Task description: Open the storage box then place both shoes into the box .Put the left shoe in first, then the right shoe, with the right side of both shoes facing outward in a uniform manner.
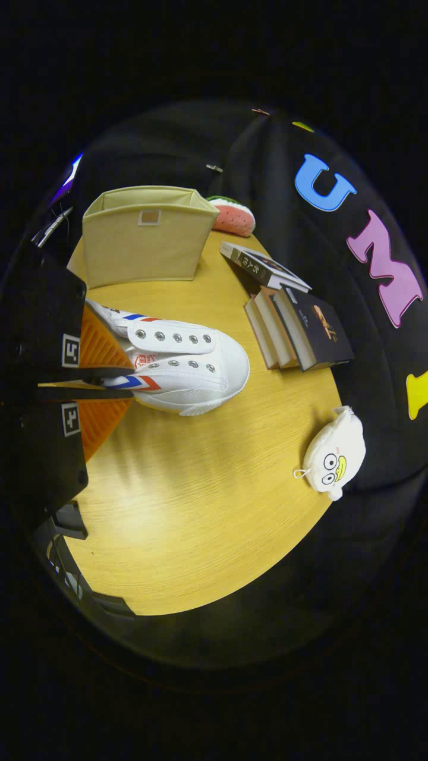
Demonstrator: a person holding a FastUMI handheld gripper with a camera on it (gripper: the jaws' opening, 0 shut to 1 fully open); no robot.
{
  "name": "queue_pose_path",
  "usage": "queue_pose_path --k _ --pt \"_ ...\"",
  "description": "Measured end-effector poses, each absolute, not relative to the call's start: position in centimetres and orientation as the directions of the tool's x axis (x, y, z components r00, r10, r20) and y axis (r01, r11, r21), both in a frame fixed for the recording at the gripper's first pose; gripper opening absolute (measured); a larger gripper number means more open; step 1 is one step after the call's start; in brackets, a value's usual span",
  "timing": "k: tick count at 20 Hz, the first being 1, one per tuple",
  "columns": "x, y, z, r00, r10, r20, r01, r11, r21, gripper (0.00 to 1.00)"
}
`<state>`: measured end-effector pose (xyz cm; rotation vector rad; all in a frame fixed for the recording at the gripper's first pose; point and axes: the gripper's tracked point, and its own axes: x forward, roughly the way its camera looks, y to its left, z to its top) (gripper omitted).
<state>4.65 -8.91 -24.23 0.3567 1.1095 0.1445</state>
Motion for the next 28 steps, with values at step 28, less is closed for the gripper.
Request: queue_pose_path --k 28 --pt "3.0 20.8 -16.5 0.427 0.430 -0.795 -0.107 0.897 0.428 0.11"
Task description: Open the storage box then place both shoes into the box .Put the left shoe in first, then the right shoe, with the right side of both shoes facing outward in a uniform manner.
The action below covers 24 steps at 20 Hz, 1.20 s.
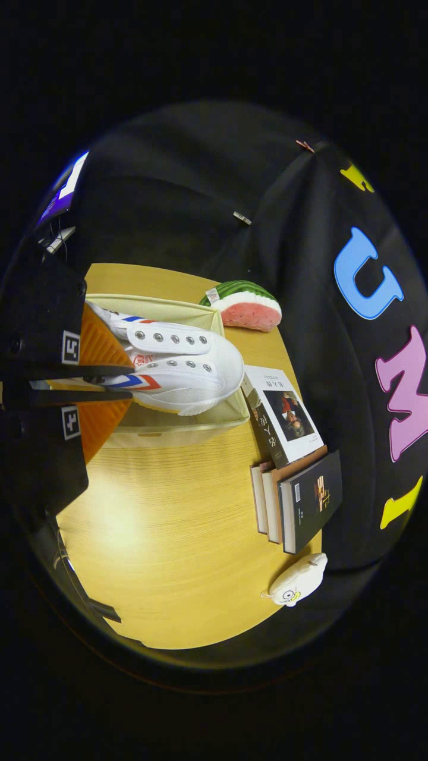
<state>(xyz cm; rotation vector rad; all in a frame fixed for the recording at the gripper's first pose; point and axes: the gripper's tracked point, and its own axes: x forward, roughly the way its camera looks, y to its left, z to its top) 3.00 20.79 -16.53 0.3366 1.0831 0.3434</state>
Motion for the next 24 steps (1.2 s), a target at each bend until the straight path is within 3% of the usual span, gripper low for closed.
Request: queue_pose_path --k 1,5,13,24 --pt "3.6 22.2 -16.1 0.441 0.469 -0.766 -0.102 0.874 0.476 0.19" --pt "5.2 22.9 -12.0 0.520 0.513 -0.683 -0.122 0.836 0.534 1.00" --pt "6.0 18.2 -5.4 0.716 0.437 -0.544 -0.221 0.881 0.417 0.99" --pt "6.7 6.7 5.4 0.955 0.208 -0.213 -0.182 0.974 0.135 0.99"
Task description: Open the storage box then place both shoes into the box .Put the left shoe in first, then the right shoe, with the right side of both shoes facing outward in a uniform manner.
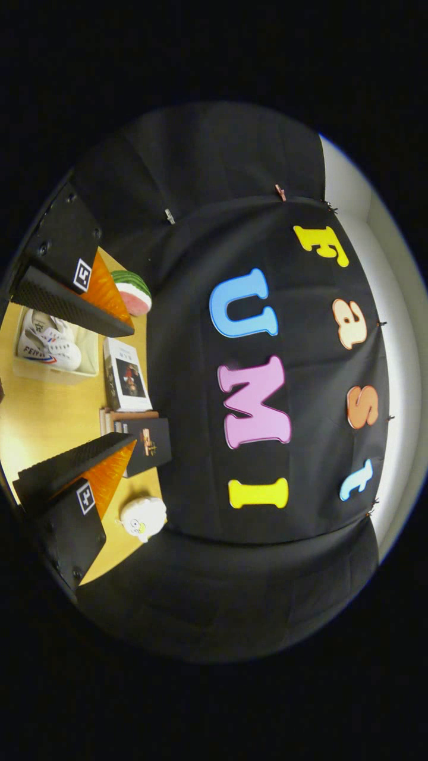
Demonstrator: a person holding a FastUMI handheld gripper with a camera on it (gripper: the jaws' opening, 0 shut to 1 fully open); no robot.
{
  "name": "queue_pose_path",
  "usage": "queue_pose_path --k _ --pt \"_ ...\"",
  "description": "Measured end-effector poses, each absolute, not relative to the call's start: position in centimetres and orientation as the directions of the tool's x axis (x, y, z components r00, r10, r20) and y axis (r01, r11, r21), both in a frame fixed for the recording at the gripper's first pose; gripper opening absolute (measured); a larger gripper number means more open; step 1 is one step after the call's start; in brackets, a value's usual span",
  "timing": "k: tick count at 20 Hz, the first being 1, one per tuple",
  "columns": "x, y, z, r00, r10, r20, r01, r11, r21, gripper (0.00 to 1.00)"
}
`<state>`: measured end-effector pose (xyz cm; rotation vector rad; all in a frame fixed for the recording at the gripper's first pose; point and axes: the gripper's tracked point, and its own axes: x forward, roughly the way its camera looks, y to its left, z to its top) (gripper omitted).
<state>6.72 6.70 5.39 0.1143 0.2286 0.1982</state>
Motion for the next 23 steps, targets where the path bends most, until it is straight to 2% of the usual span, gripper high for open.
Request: queue_pose_path --k 3,6,9,12,18,23 --pt "6.6 3.3 7.5 0.977 0.179 -0.114 -0.172 0.983 0.071 0.99" --pt "5.5 -1.3 6.4 0.982 0.126 -0.137 -0.126 0.992 0.013 0.98" --pt "5.8 -6.5 6.9 0.997 0.033 -0.070 -0.035 0.999 -0.024 0.99" --pt "5.3 -8.7 5.4 0.995 0.011 -0.102 -0.005 0.998 0.062 0.98" --pt "7.5 -11.5 3.4 0.987 -0.025 -0.160 0.042 0.993 0.108 0.98" --pt "8.5 -10.1 3.2 0.986 0.005 -0.164 0.008 0.996 0.083 0.98"
